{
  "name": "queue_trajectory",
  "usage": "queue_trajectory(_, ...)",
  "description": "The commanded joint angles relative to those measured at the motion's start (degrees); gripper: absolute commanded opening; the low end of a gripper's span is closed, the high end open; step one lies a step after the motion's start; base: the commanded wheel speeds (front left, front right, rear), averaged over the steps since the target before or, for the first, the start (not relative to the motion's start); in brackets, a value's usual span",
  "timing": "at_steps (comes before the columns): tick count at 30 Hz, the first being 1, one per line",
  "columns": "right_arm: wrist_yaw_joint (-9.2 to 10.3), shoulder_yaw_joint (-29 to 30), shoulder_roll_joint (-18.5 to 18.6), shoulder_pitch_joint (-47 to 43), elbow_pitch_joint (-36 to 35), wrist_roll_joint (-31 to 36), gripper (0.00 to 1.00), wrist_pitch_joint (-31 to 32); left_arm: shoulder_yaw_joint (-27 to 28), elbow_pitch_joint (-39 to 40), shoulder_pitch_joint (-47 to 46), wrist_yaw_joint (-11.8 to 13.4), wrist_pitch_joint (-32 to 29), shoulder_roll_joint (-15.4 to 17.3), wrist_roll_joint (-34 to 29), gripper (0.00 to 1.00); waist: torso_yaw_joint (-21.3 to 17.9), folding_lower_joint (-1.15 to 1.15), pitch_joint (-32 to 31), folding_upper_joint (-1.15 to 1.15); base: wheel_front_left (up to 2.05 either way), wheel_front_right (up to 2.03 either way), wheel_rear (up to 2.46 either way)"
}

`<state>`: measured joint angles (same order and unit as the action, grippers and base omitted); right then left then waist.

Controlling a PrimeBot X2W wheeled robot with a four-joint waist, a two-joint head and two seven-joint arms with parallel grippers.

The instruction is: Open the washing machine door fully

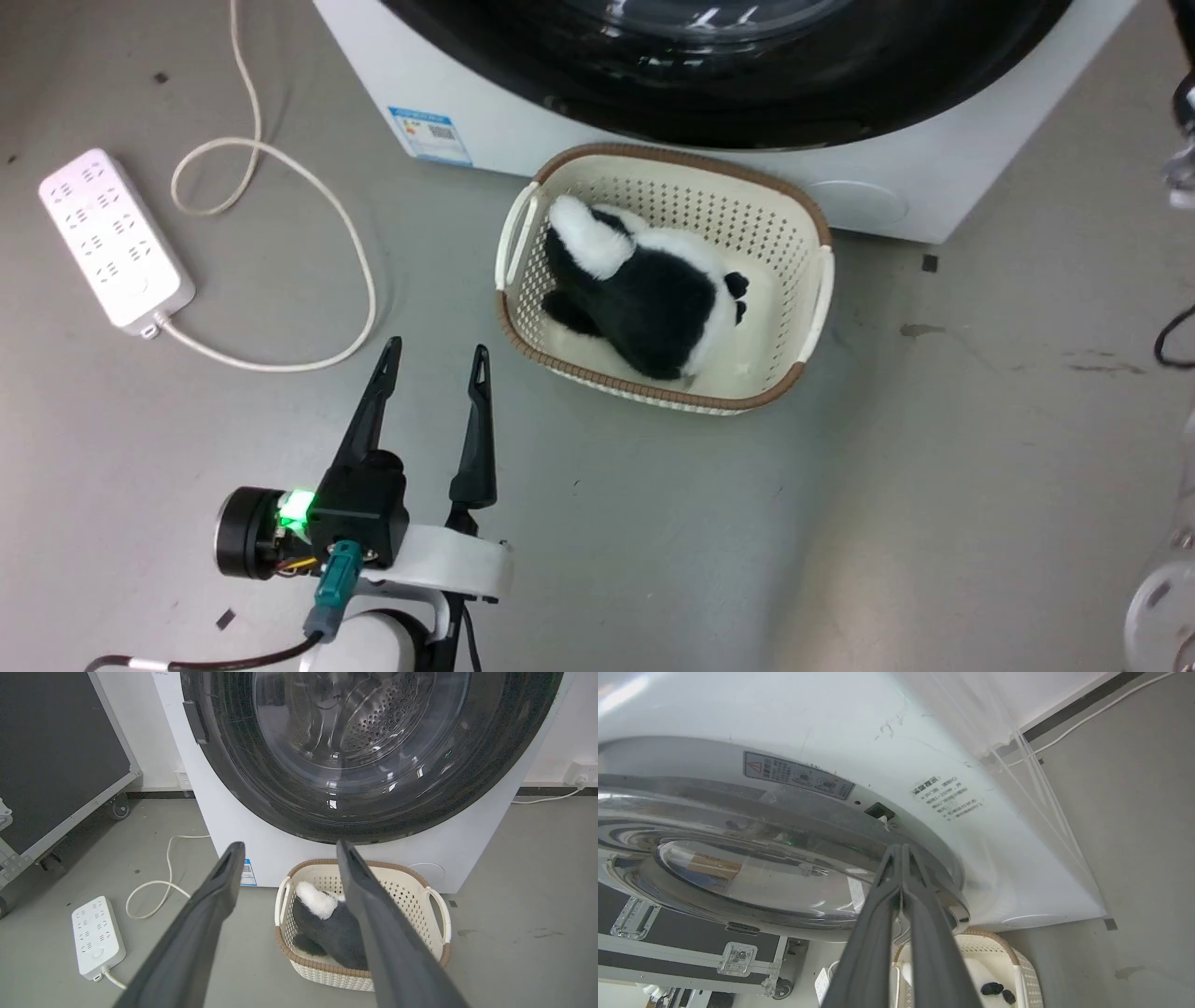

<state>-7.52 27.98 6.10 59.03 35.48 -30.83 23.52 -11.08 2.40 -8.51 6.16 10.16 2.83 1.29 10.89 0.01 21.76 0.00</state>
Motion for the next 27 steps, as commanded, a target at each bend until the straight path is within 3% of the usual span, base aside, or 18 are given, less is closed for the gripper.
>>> queue_trajectory(1, 0.02, 1.3, 0.7, 2.9, 1.8, -0.8, 0.00, 0.8, -0.6, 0.3, -0.9, 0.5, 0.6, 0.0, 0.3, 1.00, 0.6, -0.01, 0.7, 0.00, 0.00, 0.00, 0.00)
queue_trajectory(12, 0.02, 9.9, 4.1, 16.2, 15.7, -1.1, 0.00, 7.0, -3.0, 0.6, -2.3, 1.9, 1.9, 0.0, 1.1, 1.00, 3.2, -0.01, 3.9, 0.00, 0.00, 0.00, 0.00)
queue_trajectory(27, 0.03, 16.4, 7.0, 28.6, 28.1, -2.2, 0.00, 14.6, -5.3, 1.0, -4.8, 3.6, 3.7, 0.0, 1.9, 1.00, 5.6, -0.01, 7.6, 0.00, 0.00, 0.00, 0.00)
